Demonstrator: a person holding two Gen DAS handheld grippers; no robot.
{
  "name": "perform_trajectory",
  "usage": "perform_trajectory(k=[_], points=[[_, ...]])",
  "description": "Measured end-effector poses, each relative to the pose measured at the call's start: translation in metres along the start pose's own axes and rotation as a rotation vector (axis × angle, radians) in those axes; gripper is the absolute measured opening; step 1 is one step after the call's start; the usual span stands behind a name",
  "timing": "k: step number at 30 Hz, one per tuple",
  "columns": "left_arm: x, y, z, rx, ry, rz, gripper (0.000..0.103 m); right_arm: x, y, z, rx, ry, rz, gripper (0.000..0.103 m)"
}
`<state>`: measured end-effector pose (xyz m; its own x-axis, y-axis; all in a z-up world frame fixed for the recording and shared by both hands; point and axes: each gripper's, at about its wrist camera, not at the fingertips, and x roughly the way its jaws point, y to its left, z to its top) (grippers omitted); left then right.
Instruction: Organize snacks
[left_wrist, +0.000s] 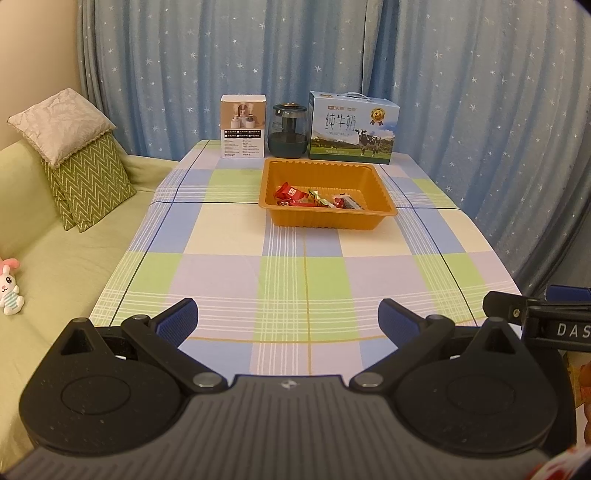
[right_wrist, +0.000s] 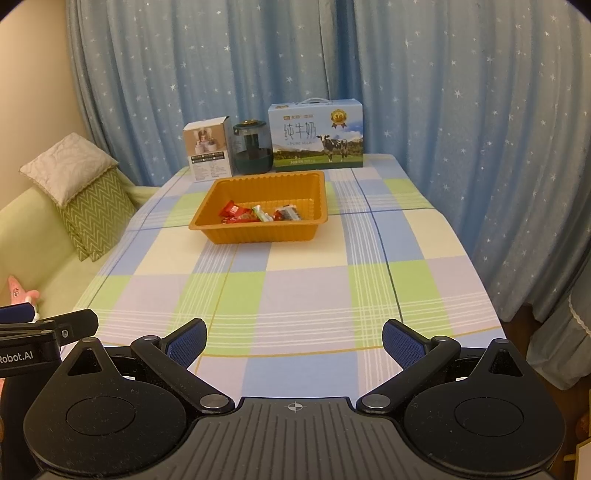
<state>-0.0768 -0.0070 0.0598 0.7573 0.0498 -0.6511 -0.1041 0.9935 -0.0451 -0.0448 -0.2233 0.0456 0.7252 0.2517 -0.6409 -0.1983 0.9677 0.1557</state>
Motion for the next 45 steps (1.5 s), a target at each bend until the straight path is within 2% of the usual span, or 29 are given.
perform_trajectory(k=[45], points=[[0.0038,-0.0023,-0.0001,0.013,0.006,-0.002,0.103,0.0008,-0.0037,-0.0018,0.007,-0.004,-0.001,0.101]])
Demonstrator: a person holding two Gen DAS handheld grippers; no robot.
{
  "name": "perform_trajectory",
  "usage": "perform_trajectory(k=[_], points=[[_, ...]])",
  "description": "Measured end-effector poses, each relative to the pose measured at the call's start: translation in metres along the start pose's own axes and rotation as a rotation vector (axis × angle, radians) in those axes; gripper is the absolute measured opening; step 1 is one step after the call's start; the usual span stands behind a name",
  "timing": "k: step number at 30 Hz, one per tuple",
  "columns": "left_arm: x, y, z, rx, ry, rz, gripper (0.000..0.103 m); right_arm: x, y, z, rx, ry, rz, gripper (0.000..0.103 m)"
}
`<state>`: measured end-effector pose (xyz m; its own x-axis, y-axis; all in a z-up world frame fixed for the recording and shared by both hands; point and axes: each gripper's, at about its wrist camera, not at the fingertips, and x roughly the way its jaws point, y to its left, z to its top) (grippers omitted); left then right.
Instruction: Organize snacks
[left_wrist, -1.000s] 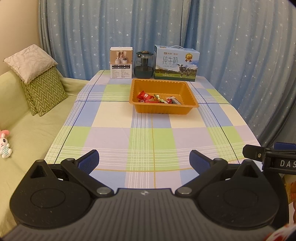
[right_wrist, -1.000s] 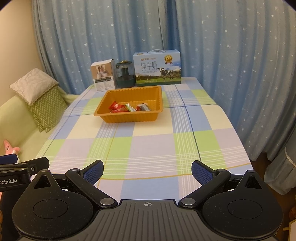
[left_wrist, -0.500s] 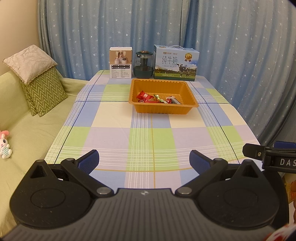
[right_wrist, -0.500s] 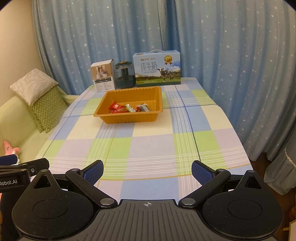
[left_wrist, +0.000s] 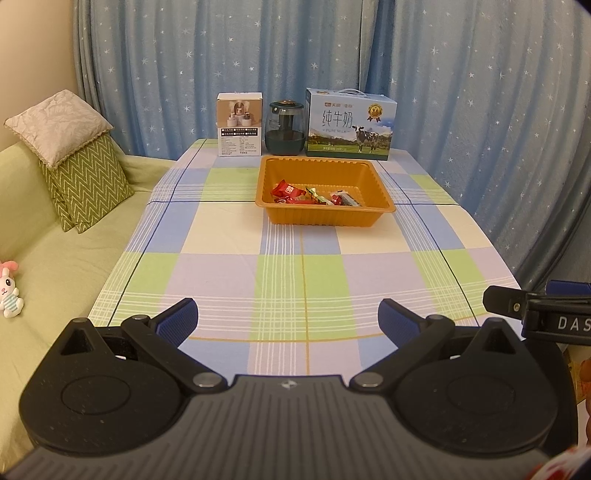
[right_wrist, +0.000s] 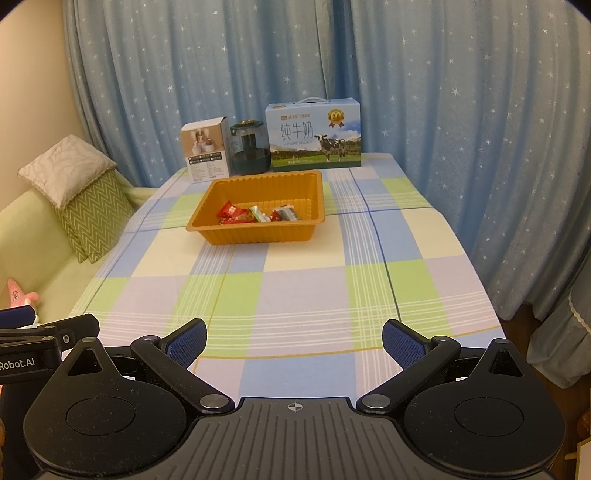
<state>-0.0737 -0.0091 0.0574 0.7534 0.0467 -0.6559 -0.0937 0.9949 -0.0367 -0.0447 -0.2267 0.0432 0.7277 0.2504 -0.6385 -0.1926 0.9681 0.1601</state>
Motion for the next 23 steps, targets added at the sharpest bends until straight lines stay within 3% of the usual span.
perform_trajectory(k=[23], points=[[0.0008,0.0008,0.0025,0.009,-0.021,-0.005,0.103,0.0011,-0.0002,0.0001,0.000,0.002,-0.001,0.101]])
